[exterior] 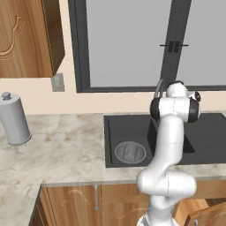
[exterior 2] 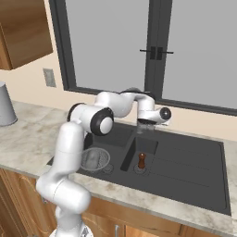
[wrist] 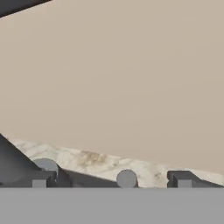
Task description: Pick the glass cup and colander and place them in the sink. Then turn on the water.
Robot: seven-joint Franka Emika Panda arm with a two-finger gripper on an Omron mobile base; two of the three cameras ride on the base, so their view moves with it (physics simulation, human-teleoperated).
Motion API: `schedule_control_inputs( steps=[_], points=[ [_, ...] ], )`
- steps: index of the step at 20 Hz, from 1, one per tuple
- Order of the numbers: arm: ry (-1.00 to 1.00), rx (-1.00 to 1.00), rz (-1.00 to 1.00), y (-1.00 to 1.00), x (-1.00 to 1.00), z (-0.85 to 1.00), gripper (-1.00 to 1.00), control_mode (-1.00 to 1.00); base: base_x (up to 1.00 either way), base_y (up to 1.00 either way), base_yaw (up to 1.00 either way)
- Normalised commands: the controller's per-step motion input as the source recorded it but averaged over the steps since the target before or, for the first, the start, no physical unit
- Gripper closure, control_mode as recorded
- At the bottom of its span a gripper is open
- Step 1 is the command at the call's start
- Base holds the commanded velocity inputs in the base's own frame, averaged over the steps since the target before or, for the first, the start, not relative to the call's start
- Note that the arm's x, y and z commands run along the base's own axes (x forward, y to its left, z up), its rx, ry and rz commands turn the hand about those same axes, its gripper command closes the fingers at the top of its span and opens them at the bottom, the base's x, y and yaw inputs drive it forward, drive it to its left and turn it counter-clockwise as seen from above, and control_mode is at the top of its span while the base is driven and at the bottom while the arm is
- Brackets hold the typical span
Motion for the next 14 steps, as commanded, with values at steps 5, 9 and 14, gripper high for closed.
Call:
schedule_control_inputs(
  steps=[5,9,14],
  points=[
    [0.02,0.05,0.0,-0.15,0.25,-0.36,-1.0,-1.0,0.0,0.0,0.0],
    [0.01,0.12,0.0,-0.36,0.33,-0.43,-1.0,-1.0,0.0,0.0,0.0],
    [0.0,0.07,0.0,-0.25,0.26,-0.49,-1.0,-1.0,0.0,0.0,0.0]
  ],
)
